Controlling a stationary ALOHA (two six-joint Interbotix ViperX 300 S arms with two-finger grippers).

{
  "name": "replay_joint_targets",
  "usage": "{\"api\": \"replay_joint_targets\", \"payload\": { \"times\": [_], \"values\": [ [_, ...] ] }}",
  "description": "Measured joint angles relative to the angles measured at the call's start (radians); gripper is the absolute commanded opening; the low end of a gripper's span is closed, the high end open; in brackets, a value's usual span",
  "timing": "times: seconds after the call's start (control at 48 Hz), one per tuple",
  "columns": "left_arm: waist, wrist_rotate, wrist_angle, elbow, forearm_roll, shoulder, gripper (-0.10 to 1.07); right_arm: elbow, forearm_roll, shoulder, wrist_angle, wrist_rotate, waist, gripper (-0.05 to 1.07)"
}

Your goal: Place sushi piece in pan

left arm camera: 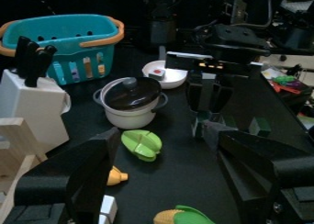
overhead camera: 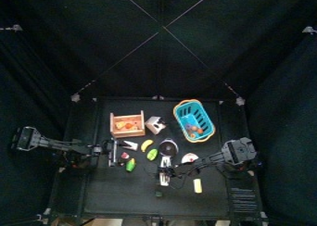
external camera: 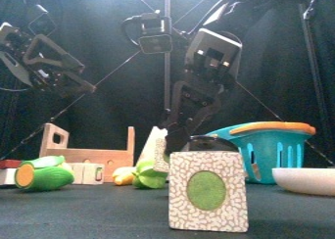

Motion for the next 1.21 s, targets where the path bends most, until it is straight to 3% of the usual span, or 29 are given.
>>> {"api": "replay_joint_targets", "payload": {
  "times": [0.229,0.5,1.208],
  "values": [
    [0.000,0.000,0.000,0.000,-0.002,0.002,1.03,0.000,0.000,-0.005,0.000,0.005,0.002,0.53],
    [0.000,0.002,-0.002,0.000,-0.002,0.000,1.03,0.018,0.006,-0.089,0.002,0.011,0.005,0.53],
    [0.000,0.002,0.002,0.002,-0.003,0.000,1.03,0.270,0.132,-0.365,0.009,0.014,0.017,0.53]
  ]
}}
